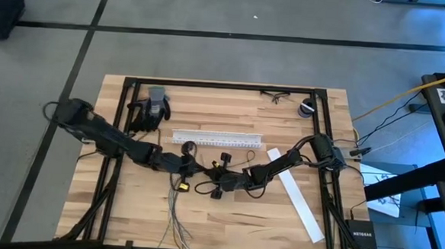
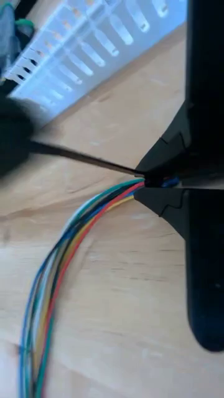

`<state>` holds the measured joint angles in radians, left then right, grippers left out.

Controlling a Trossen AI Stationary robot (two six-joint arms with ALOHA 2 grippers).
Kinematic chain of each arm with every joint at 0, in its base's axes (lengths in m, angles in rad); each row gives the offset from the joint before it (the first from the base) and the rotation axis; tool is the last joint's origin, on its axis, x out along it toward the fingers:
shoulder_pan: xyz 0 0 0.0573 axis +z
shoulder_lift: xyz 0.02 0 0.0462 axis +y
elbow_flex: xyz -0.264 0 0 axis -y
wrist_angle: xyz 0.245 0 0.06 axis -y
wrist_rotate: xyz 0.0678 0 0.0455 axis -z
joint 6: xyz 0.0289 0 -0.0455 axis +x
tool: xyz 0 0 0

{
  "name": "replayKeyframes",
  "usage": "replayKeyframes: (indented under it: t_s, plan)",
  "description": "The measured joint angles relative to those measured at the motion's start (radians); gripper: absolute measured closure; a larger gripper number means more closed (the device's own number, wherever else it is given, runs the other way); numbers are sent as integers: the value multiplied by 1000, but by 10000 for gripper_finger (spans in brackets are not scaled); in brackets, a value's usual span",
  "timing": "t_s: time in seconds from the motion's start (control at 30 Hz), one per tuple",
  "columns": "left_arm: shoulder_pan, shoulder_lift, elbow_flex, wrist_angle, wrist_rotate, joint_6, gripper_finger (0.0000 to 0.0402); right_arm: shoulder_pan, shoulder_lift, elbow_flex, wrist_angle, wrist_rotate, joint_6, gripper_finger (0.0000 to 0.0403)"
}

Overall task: Ziptie cables
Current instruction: Wrap the cables together using a black ziptie

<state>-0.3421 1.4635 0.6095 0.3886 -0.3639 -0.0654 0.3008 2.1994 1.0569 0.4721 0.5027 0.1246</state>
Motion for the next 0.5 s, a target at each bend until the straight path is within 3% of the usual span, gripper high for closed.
replayKeyframes:
  t_s: [0.1,0.23,0.5]
  plan:
    - [-28,-117,14,-107,-35,5,401,0,3,0,-1,7,0,388]
    - [-71,-229,14,-129,-82,36,401,0,2,0,0,15,0,388]
    - [-89,-262,14,-88,-131,74,401,-3,6,0,-71,31,7,388]
